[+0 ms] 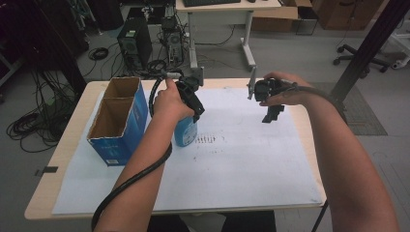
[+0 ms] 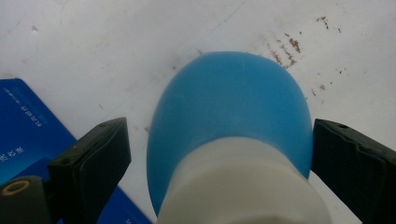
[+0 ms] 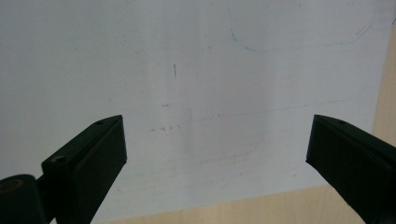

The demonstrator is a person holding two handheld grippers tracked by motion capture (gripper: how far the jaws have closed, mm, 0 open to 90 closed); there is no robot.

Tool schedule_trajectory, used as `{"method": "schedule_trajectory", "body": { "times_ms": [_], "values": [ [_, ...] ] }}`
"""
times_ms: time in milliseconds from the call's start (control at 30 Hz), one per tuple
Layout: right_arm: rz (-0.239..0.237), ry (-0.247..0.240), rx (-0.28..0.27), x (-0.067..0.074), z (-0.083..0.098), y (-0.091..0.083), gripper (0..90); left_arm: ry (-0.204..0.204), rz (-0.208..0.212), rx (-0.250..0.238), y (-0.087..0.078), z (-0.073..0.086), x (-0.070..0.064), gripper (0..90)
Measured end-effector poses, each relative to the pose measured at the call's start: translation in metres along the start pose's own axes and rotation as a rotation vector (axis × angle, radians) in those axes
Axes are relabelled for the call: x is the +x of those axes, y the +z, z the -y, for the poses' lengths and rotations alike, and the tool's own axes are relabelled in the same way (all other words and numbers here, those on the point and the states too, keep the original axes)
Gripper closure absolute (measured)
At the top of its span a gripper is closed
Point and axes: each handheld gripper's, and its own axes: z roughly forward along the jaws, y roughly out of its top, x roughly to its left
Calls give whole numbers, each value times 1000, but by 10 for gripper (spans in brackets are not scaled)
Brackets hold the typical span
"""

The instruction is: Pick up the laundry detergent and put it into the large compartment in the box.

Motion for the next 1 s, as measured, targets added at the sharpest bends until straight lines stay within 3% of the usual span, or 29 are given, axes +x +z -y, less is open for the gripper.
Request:
{"method": "schedule_trajectory", "body": {
  "times_ms": [1000],
  "values": [
    [-2,3,5,1,0,0,45,24,7,8,0,-2,-3,271]
  ]
}}
